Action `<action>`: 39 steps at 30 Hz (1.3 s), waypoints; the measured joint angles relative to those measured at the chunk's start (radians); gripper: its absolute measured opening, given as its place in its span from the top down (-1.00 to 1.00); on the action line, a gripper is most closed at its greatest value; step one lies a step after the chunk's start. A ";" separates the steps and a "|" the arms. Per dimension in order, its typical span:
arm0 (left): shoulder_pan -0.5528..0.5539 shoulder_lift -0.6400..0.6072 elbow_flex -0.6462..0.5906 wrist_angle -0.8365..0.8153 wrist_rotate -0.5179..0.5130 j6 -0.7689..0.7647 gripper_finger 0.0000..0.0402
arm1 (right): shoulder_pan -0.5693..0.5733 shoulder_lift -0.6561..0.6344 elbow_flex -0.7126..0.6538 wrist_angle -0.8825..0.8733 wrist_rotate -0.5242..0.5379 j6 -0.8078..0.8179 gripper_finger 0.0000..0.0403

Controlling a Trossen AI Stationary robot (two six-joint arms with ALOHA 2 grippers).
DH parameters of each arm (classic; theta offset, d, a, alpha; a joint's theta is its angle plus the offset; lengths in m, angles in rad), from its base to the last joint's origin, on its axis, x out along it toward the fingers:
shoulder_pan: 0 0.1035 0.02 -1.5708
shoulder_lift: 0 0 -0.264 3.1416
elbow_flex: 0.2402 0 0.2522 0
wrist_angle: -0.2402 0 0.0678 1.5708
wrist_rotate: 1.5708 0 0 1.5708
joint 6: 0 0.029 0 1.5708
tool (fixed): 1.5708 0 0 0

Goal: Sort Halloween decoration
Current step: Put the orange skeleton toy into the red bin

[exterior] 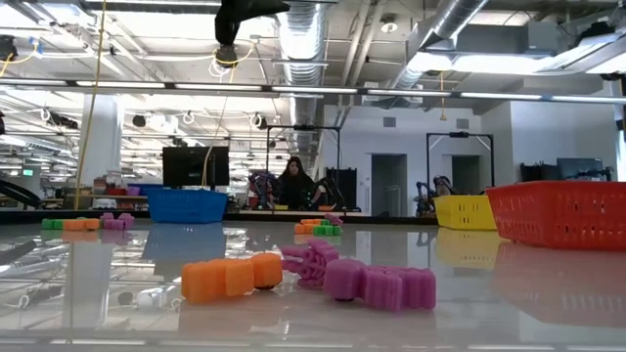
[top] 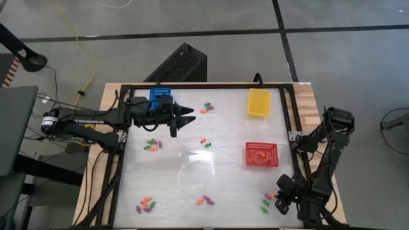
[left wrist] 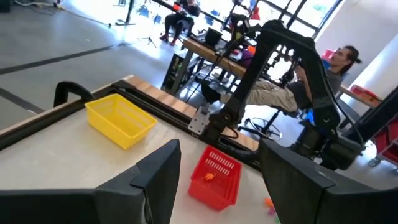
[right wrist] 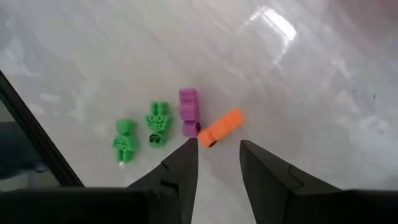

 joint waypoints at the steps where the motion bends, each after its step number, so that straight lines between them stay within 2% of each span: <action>1: 0.000 0.000 0.000 0.000 -0.001 0.000 -0.02 | -0.012 0.006 0.000 0.014 -0.006 0.003 0.25; 4: 0.000 0.000 0.000 -0.001 -0.001 0.001 -0.02 | -0.052 0.038 0.001 0.060 -0.007 0.003 0.25; 16: 0.000 0.000 0.000 -0.004 0.002 0.000 -0.02 | -0.168 0.136 0.005 0.111 -0.132 0.054 0.25; 23: 0.000 0.000 0.000 -0.005 0.021 0.001 -0.02 | -0.168 0.137 0.003 0.116 -0.203 0.066 0.30; 39: 0.000 -0.001 0.000 -0.010 0.045 0.009 -0.02 | -0.176 0.074 0.026 0.025 -0.269 0.108 0.37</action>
